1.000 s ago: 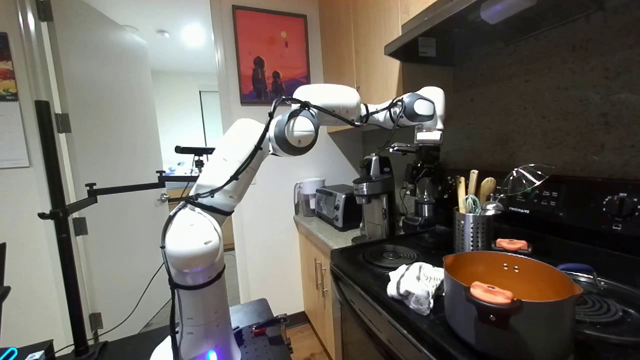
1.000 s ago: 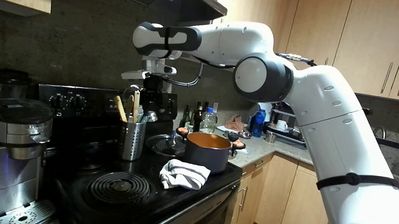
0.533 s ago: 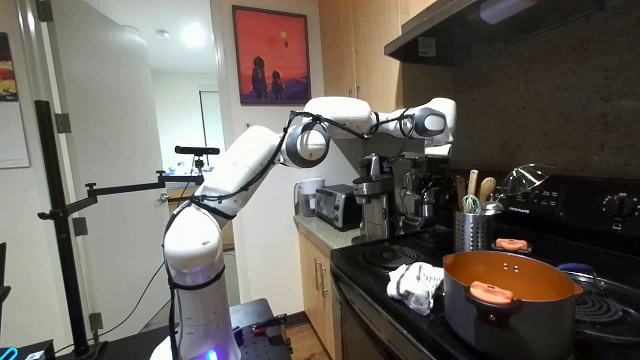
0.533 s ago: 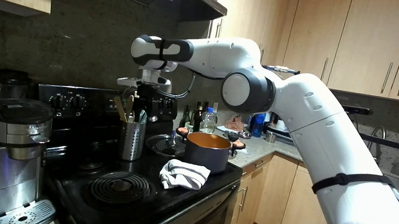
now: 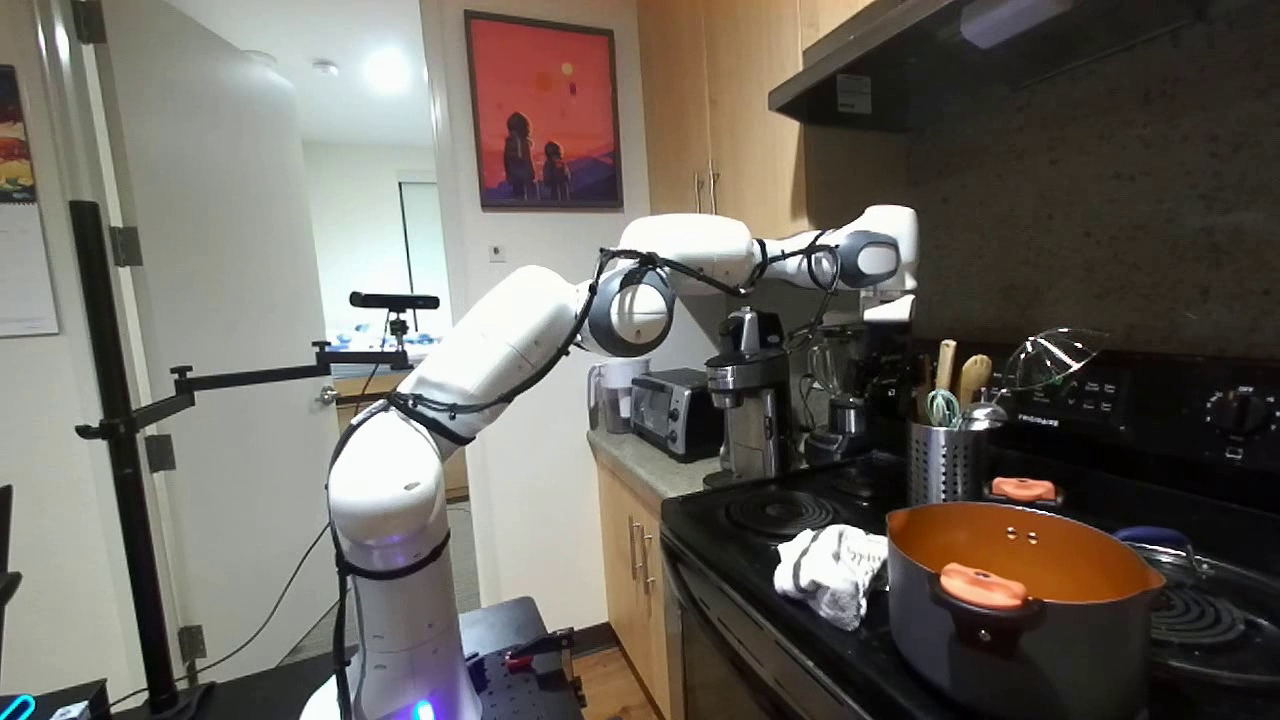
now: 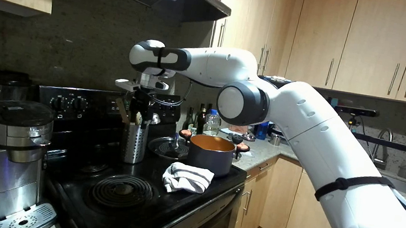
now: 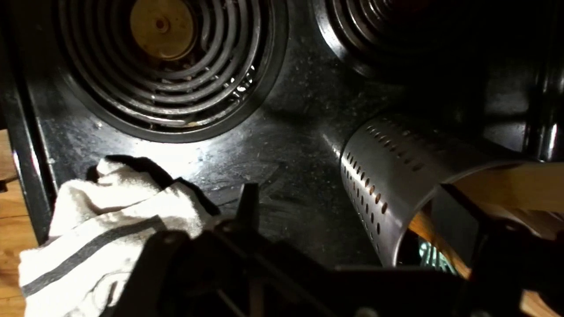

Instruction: Move the utensil holder forward

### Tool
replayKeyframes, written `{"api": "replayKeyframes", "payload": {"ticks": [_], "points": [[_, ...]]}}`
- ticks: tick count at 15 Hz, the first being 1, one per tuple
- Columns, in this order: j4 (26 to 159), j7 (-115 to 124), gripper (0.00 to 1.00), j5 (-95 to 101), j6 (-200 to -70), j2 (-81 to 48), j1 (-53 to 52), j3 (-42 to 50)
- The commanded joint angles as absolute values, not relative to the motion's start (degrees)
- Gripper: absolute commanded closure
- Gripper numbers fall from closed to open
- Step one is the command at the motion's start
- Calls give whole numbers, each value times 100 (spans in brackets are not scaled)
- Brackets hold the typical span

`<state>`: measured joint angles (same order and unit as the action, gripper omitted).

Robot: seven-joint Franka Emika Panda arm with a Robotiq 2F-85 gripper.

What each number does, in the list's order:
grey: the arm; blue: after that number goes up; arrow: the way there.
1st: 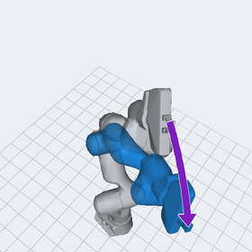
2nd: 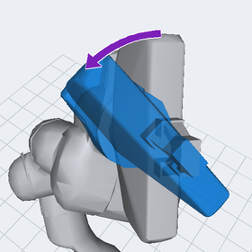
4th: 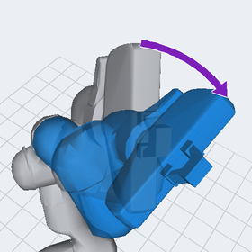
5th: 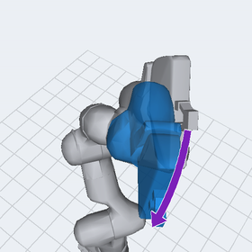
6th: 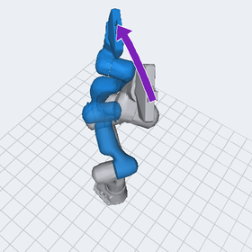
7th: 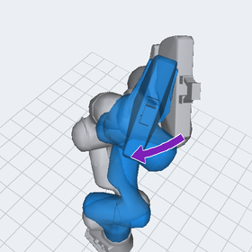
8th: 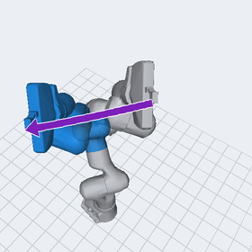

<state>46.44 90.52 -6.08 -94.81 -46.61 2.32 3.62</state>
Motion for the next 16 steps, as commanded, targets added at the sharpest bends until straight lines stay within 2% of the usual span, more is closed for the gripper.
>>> {"api": "replayKeyframes", "payload": {"ticks": [1,16], "points": [[4183,9263,0,-682,-9613,-4974,278,368],[3812,9511,0,-644,-9656,-5385,438,374]]}}
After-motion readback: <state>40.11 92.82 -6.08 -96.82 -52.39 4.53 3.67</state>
